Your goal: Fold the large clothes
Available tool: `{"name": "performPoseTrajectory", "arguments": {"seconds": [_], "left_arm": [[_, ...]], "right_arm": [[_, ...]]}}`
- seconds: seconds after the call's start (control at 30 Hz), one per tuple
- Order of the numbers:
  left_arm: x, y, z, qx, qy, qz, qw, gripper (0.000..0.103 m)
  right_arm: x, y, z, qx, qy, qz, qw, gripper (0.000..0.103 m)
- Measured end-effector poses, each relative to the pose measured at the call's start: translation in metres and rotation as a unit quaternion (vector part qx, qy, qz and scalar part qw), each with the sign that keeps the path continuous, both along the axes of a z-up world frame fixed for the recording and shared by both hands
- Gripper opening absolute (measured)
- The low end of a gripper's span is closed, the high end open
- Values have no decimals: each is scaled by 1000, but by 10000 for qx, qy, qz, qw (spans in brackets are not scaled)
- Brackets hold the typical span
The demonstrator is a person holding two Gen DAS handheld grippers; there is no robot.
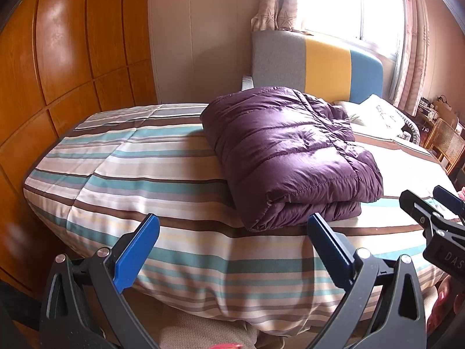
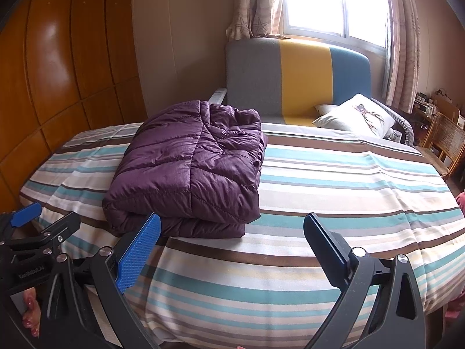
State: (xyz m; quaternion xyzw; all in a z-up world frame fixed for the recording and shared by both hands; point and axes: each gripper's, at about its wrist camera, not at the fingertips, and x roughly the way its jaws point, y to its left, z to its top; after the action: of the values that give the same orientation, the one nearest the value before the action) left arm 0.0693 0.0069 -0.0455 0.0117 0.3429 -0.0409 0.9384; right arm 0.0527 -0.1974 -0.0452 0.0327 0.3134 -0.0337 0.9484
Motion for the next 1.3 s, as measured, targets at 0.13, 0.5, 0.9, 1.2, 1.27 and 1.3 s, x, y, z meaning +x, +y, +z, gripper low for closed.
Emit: {"name": "performPoseTrajectory", "arguments": {"seconds": [0.13, 0.5, 0.9, 1.2, 1.27, 1.3], "left_arm": [[0, 0, -1, -4, 14, -8, 10000, 101], [2, 1, -3, -25, 55, -29, 10000, 101], [3, 2, -3, -63, 107, -49, 9999, 101], [5, 3, -6, -116, 184, -89, 9997, 101], [6, 4, -6, -149, 198, -92, 9997, 101], [5, 4, -6, -174, 191, -102, 9996, 101]], "right_arm": [[0, 0, -1, -14, 17, -3, 10000, 98], [2, 0, -1, -2, 16, -26, 10000, 98], [3, 1, -2, -1, 44, -24, 10000, 98], [4, 3, -3, 1, 74, -18, 10000, 98], [4, 2, -3, 19, 69, -12, 10000, 98], [4, 2, -4, 16, 79, -15, 10000, 98]]}}
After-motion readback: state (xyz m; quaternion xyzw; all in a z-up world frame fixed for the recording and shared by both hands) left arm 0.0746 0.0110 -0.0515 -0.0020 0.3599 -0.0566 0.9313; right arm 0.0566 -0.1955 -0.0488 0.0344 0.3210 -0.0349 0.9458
